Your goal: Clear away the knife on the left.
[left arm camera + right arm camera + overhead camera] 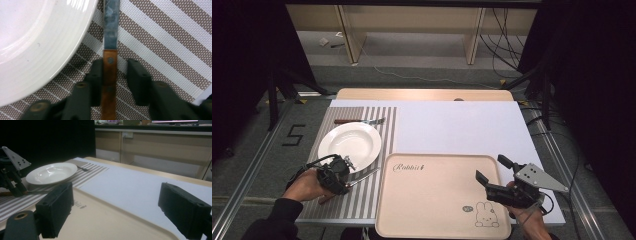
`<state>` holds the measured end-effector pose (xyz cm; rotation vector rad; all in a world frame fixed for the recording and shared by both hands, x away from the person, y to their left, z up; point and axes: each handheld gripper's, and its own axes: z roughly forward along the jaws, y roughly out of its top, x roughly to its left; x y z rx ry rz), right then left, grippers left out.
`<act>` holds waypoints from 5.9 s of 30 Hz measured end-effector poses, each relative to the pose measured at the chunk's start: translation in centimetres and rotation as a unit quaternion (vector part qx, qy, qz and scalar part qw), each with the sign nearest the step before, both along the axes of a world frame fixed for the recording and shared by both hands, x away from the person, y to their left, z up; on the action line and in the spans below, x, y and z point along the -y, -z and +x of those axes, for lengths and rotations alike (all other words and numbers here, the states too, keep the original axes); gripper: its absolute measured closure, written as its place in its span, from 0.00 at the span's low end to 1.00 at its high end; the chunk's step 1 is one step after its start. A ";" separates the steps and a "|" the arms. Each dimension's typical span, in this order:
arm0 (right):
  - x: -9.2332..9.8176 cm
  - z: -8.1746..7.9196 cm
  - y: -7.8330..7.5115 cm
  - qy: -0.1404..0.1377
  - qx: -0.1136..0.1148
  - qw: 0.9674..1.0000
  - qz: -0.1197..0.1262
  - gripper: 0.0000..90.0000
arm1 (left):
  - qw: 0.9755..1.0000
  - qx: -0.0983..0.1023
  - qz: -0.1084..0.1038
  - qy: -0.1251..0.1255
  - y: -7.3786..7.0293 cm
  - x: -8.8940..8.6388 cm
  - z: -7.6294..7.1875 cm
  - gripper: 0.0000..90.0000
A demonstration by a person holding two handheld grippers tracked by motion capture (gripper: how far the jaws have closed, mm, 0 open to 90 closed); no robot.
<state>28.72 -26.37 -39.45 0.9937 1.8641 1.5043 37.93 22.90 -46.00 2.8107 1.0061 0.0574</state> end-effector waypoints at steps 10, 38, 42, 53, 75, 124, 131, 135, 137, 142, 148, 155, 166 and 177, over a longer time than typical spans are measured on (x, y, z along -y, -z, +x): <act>0.0 0.0 0.0 -0.001 0.000 1.000 -0.002 0.16 | 1.000 -0.007 0.006 -0.005 -0.1 0.2 0.1 0.85; 0.0 0.0 0.0 -0.002 0.002 1.000 -0.004 0.16 | 0.996 -0.036 -0.046 -0.070 -2.0 0.1 -0.4 0.86; 0.0 -0.1 0.0 -0.002 0.002 1.000 -0.004 0.16 | 0.994 -0.034 -0.064 -0.077 -2.3 -0.1 -0.6 0.86; 0.0 -0.1 0.0 -0.002 0.002 1.000 -0.004 0.16 | 0.982 -0.009 -0.157 -0.103 -3.6 0.3 -0.7 0.86; 0.0 -0.1 0.0 -0.002 0.001 1.000 -0.005 0.16 | 0.963 -0.006 -0.261 -0.064 -4.8 6.8 -2.3 0.86; 0.0 -0.1 0.0 -0.001 0.000 1.000 -0.004 0.16 | 0.979 -0.081 -0.184 -0.036 0.4 13.7 -2.6 0.85; 0.0 -0.1 0.0 -0.002 0.001 1.000 -0.004 0.16 | 0.976 -0.041 -0.212 0.008 -0.6 14.2 -3.2 0.52; 0.0 -0.1 0.0 -0.003 0.001 1.000 -0.005 0.16 | 0.975 -0.010 -0.222 0.011 -1.1 14.1 -3.4 0.41; 0.0 -0.1 0.0 -0.002 0.002 1.000 -0.005 0.16 | 0.972 0.006 -0.234 0.015 -1.3 14.1 -3.5 0.40; 0.0 -0.1 0.0 -0.002 0.000 1.000 -0.007 0.17 | 0.969 0.020 -0.240 0.049 -1.4 14.9 -4.2 0.67; 0.0 -0.1 0.0 -0.002 0.000 1.000 -0.007 0.17 | 0.977 0.012 -0.195 0.083 -1.0 16.3 -4.3 0.96; 0.0 -0.1 0.0 -0.002 0.001 1.000 -0.007 0.17 | 0.979 0.001 -0.180 0.096 -0.5 16.9 -4.4 1.00; 0.0 0.0 0.0 -0.003 0.001 1.000 -0.007 0.17 | 0.984 -0.007 -0.158 0.082 0.3 17.6 -3.8 1.00; -0.1 0.0 0.0 -0.003 0.002 1.000 -0.007 0.17 | 0.987 -0.008 -0.146 0.069 0.2 17.1 -3.2 1.00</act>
